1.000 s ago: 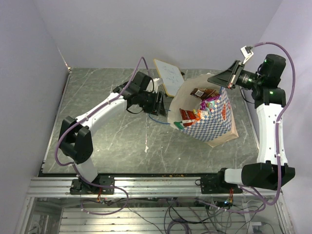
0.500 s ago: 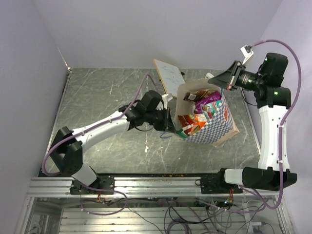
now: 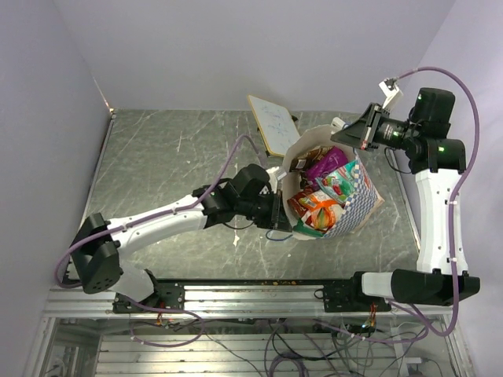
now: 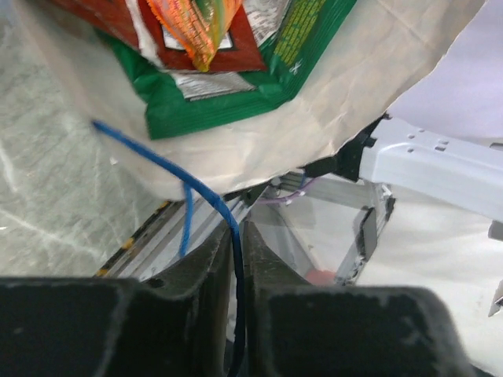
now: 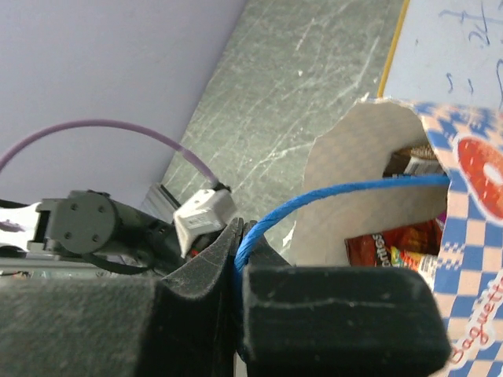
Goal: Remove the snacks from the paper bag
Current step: Take out the snack from the paper bag.
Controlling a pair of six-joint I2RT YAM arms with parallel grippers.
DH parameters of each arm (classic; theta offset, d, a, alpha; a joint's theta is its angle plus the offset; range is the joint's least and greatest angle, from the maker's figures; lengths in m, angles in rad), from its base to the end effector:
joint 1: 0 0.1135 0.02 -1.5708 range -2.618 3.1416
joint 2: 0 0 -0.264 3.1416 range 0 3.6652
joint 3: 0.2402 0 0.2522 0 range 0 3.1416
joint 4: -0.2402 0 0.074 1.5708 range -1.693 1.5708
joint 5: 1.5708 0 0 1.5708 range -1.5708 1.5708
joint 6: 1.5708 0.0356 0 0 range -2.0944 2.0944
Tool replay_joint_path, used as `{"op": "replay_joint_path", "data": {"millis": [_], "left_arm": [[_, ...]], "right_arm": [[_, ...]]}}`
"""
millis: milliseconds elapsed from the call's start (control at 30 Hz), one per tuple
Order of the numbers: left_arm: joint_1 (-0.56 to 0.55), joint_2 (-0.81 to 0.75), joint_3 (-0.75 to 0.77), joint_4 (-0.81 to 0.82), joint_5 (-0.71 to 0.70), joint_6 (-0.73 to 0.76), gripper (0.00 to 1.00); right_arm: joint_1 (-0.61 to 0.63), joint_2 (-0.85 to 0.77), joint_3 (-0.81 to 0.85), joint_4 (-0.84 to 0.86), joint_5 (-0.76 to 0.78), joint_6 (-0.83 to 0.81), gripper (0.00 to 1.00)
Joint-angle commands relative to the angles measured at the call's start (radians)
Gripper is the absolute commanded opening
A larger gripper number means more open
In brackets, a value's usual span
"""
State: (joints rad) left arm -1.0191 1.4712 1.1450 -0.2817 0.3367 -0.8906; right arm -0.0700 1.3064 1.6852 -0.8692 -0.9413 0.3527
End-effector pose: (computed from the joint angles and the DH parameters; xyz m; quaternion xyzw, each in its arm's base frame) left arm 0.1647 -0.2901 0.2931 0.1335 0.8670 -0.4584 0.1425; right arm 0.2416 0.0119 0.4699 -0.0677 0.7963 0.4496 0.3990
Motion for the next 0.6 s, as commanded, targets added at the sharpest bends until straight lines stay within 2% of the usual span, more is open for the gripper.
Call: {"op": "replay_joint_path", "data": {"millis": [0, 200, 367, 467, 567], "left_arm": [[0.0, -0.059, 0.068, -0.186, -0.05, 0.174, 0.26], [0.016, -0.137, 0.179, -0.355, -0.171, 0.322, 0.58], [0.011, -0.054, 0.43, -0.455, -0.214, 0.438, 0.82], [0.002, -0.015, 0.518, -0.454, -0.229, 0.418, 0.83], [-0.026, -0.001, 0.5, -0.335, -0.248, 0.36, 0.79]], "right_arm": [[0.007, -0.037, -0.007, -0.091, 0.04, -0.024, 0.0], [0.007, -0.087, -0.05, -0.04, 0.057, 0.041, 0.0], [0.007, -0.133, -0.078, -0.022, 0.051, 0.018, 0.0], [0.007, -0.146, -0.079, -0.041, 0.067, 0.006, 0.0], [0.007, -0.169, -0.092, -0.017, 0.116, 0.021, 0.0]]}}
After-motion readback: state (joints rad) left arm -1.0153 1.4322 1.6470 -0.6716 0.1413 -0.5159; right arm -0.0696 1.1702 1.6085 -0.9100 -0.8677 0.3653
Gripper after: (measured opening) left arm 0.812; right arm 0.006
